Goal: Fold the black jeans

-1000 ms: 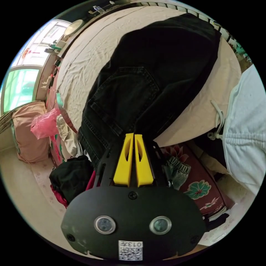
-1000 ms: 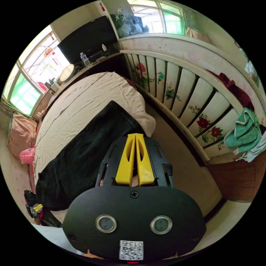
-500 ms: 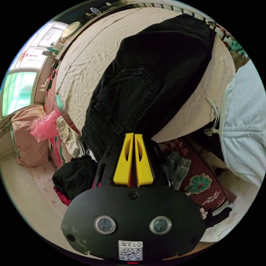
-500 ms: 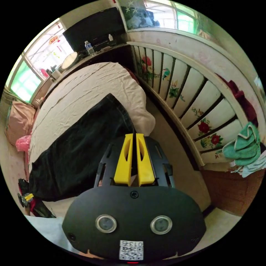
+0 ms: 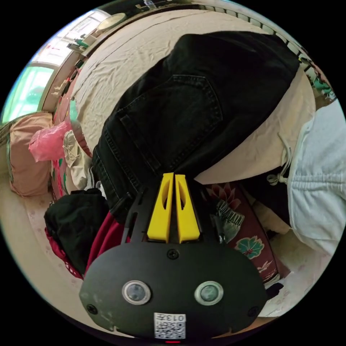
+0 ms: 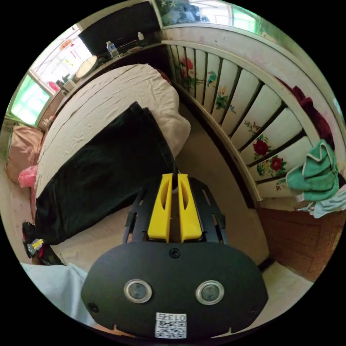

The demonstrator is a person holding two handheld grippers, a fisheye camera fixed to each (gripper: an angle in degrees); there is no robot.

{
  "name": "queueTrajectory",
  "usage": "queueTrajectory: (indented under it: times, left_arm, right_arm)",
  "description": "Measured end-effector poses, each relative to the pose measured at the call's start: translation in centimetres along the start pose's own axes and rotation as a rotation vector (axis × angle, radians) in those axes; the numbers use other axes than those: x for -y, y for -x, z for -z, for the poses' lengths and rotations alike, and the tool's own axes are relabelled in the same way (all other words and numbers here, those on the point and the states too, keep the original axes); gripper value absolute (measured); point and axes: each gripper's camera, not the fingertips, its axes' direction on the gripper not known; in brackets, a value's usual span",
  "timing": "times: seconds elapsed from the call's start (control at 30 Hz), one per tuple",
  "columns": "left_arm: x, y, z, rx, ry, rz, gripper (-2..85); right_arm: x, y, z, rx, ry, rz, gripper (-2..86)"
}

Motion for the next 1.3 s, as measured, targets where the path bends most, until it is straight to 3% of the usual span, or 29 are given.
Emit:
queueTrajectory:
  times: [0.2,0.3,0.5,0.6,0.7,0.8,0.9,1.03,1.07,1.13,1.23,1.3]
  left_arm:
    - [-4.7,3.6,5.5,-0.044,-0.219,0.238,0.5]
    - [-3.6,5.3,6.6,0.036,-0.323,0.283,2.0]
    - [4.9,9.1,2.1,0.132,-0.261,0.173,6.1]
    - [7.1,11.0,-1.0,0.106,-0.166,0.121,7.2]
    - [6.9,12.8,-3.0,0.052,-0.190,0.165,7.2]
    - [6.7,13.5,-4.2,0.074,-0.199,0.191,6.1]
    - [5.3,13.2,-5.3,0.140,-0.213,0.231,4.4]
    - [2.2,15.8,-6.4,0.029,-0.297,0.408,2.1]
    - [2.4,16.9,-6.0,-0.001,-0.288,0.420,1.9]
    - [2.7,18.3,-3.9,-0.007,-0.350,0.419,2.4]
    - [5.2,19.6,-0.1,0.003,-0.594,0.271,5.8]
    - [9.1,20.2,0.3,-0.047,-0.610,0.135,7.2]
  right_arm:
    - [-0.6,5.6,4.6,-0.139,-0.209,0.186,11.4]
    - [0.4,14.1,2.9,0.109,-0.248,0.412,12.2]
    - [-1.0,40.0,-4.9,0.519,-0.093,1.027,11.2]
    - [-2.9,49.6,-8.6,0.563,-0.001,1.218,11.1]
    - [-4.5,55.6,-13.1,0.555,0.151,1.342,9.1]
    - [-5.8,57.5,-17.4,0.521,0.334,1.393,3.0]
    - [-4.7,53.8,-16.7,0.684,0.238,1.279,1.3]
    - [-2.7,47.3,-19.4,0.739,0.225,1.029,0.7]
    - [-2.7,46.1,-20.4,0.634,0.211,1.002,0.7]
    - [-3.2,45.0,-20.2,0.612,0.163,1.033,1.2]
    - [-4.1,45.4,-19.1,0.673,0.098,1.083,5.7]
    - [-5.1,48.5,-19.4,0.677,0.099,1.152,8.2]
